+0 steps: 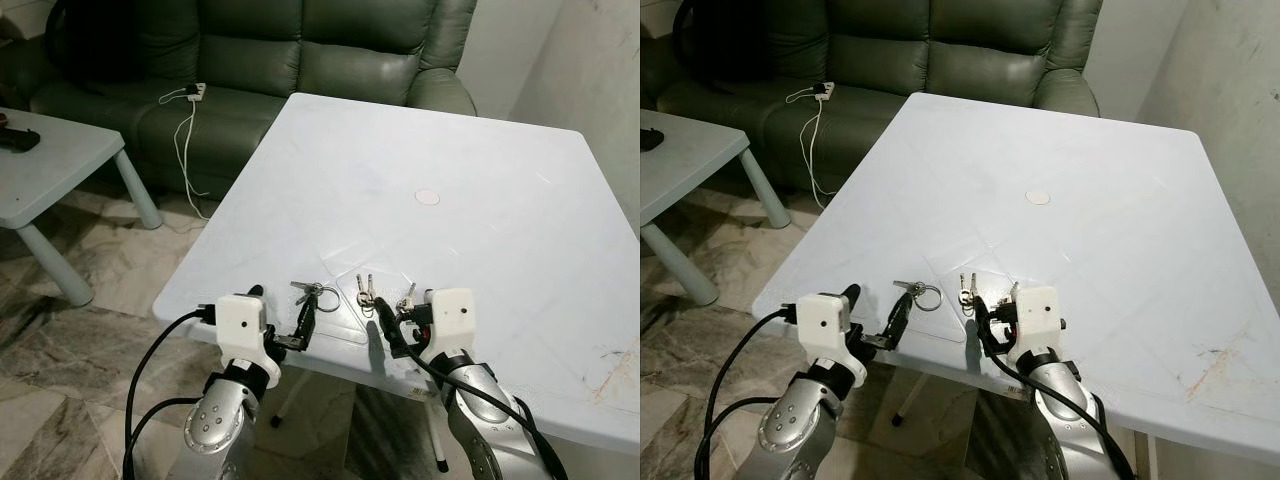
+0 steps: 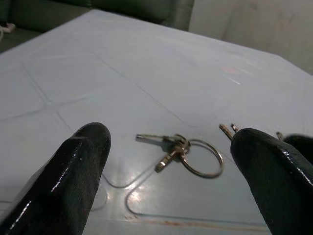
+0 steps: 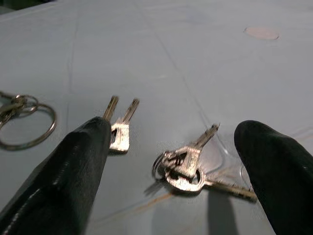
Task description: Hang keys on a hook
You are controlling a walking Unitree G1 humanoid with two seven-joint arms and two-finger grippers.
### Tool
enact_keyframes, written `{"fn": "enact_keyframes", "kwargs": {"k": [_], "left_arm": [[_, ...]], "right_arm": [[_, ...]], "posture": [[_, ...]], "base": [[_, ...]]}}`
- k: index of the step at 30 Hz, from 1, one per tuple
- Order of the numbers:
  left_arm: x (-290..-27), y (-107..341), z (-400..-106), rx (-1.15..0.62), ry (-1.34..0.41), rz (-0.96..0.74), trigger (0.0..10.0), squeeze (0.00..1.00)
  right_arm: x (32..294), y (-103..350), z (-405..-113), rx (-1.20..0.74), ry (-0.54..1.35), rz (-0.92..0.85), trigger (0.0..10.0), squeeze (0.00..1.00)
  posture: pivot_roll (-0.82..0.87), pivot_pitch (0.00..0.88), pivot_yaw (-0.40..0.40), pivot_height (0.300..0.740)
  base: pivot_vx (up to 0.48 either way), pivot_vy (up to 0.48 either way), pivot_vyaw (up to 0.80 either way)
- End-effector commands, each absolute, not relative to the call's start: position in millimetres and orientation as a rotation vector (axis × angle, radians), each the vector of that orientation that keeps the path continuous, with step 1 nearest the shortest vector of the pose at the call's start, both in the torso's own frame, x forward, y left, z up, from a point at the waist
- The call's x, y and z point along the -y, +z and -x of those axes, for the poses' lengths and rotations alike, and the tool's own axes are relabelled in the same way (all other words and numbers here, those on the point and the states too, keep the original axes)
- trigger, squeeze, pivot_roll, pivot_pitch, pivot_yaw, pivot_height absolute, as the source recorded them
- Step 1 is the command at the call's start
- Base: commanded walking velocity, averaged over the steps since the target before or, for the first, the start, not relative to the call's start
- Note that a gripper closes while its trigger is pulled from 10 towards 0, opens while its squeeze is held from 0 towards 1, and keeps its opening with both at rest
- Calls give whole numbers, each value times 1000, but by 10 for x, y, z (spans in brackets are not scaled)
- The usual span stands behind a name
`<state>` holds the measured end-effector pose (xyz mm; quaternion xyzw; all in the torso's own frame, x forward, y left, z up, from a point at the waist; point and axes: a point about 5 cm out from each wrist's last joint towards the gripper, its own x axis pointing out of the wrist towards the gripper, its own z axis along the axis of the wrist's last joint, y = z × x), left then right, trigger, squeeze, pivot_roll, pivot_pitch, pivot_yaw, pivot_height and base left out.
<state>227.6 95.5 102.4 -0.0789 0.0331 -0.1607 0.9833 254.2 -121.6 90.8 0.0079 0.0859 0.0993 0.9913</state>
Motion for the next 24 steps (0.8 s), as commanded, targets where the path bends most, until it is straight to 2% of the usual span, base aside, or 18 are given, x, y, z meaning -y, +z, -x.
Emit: {"fn": "enact_keyframes", "kwargs": {"k": [1, 2, 4, 7, 9, 10, 11, 12, 13, 14, 19, 20, 21, 22, 24], "left_arm": [[-930, 1049, -2263, -63, -343, 149, 10000, 0], [-928, 1045, -2262, -65, -346, 147, 10000, 0], [-926, 1041, -2260, -68, -350, 146, 10000, 0], [-922, 1038, -2258, -71, -353, 145, 10000, 0], [-920, 1037, -2258, -72, -355, 144, 10000, 0], [-919, 1038, -2258, -73, -356, 145, 10000, 0], [-919, 1038, -2258, -73, -357, 144, 10000, 0], [-918, 1039, -2258, -73, -358, 146, 10000, 0], [-918, 1039, -2258, -73, -358, 146, 10000, 0], [-918, 1039, -2259, -73, -358, 145, 10000, 0], [-918, 1042, -2260, -72, -358, 145, 10000, 0], [-918, 1043, -2261, -72, -358, 145, 10000, 0], [-918, 1043, -2261, -73, -358, 145, 10000, 0], [-919, 1044, -2261, -72, -358, 144, 10000, 0], [-920, 1044, -2260, -73, -357, 144, 10000, 0]], "right_arm": [[1220, 911, -2551, -184, 173, -2, 9686, 0], [1218, 908, -2554, -187, 169, -3, 9020, 0], [1214, 907, -2557, -189, 168, -8, 9059, 0], [1213, 908, -2559, -193, 158, -9, 8549, 0], [1216, 902, -2557, -195, 152, -1, 6863, 0], [1219, 898, -2555, -197, 150, 2, 4667, 0], [1221, 896, -2553, -197, 149, 3, 4667, 0], [1225, 894, -2550, -199, 142, 8, 2824, 0], [1225, 894, -2550, -199, 142, 8, 2824, 0], [1230, 910, -2545, -182, 141, 12, 0, 0], [1226, 903, -2540, -198, 152, 11, 0, 0], [1210, 892, -2533, -210, 176, 8, 2235, 0], [1204, 887, -2530, -214, 185, 5, 2235, 0], [1188, 874, -2524, -228, 211, 16, 10000, 0], [1181, 856, -2518, -242, 224, 29, 10000, 0]], "posture": [[6, 55, -79, 740], [6, 55, -79, 740], [6, 54, -78, 740], [6, 54, -78, 740], [4, 53, -77, 740], [4, 53, -77, 740], [4, 53, -77, 740], [4, 53, -77, 740], [4, 53, -77, 740], [4, 53, -77, 740], [2, 56, -76, 740], [2, 56, -76, 740], [2, 56, -76, 740], [3, 56, -77, 740], [3, 57, -78, 740]], "base": [[0, 0, 0], [0, 0, 0], [0, 0, 0], [0, 0, 0], [0, 0, 0], [0, 0, 0], [0, 0, 0], [0, 0, 0], [0, 0, 0], [0, 0, 0], [0, 0, 0], [0, 0, 0], [0, 0, 0], [0, 0, 0], [0, 0, 0]]}}
